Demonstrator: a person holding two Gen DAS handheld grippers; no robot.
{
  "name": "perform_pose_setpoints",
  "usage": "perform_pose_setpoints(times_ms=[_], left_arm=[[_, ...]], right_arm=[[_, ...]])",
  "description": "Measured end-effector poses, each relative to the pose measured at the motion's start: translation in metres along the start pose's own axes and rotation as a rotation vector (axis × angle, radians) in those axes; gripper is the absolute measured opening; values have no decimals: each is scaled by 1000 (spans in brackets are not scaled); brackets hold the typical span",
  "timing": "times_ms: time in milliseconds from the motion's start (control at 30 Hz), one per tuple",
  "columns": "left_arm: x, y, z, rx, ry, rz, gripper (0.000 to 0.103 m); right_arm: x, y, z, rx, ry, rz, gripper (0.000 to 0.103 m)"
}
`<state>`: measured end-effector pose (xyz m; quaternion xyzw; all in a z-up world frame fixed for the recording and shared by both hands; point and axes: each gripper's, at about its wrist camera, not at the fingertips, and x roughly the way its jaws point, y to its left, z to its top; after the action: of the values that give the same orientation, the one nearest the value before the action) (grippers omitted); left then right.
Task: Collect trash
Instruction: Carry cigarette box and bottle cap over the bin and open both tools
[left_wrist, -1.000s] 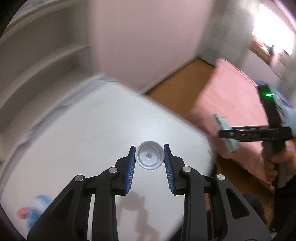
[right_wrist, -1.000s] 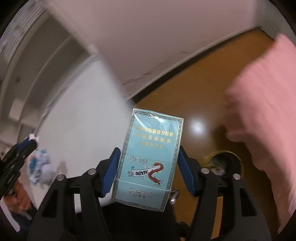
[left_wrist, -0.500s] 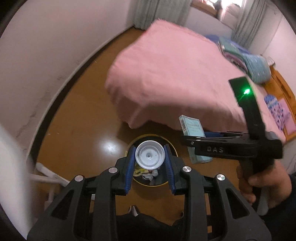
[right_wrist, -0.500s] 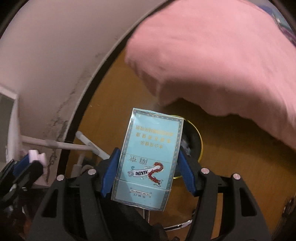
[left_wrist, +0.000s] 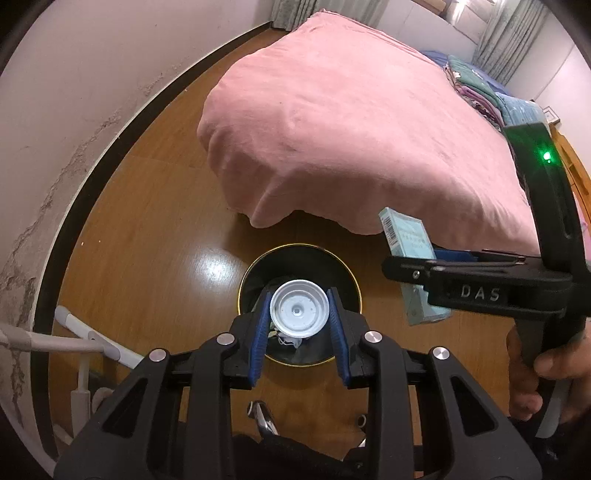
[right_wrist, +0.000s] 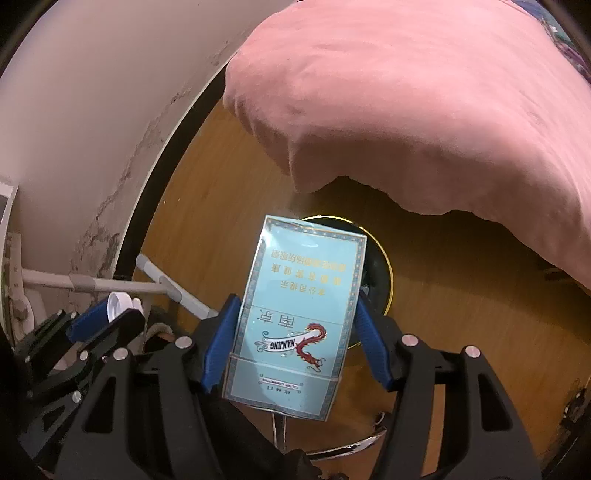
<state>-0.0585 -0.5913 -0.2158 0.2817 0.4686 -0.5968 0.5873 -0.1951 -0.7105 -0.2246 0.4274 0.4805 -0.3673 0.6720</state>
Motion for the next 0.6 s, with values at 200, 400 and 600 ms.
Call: perform_pose_setpoints(times_ms=[200,400,600], left_arm=[[-2,-4,-2,2,11,-4,30],[0,-9,-2,12,18,-10,30],[3,-17,4,17,21,-22,30]], right_arm=[[-1,-7,0,27,-7,-1,72],[-4,-12,3,55,-29,3,76],[-10,-22,5,106,-60,3,81]])
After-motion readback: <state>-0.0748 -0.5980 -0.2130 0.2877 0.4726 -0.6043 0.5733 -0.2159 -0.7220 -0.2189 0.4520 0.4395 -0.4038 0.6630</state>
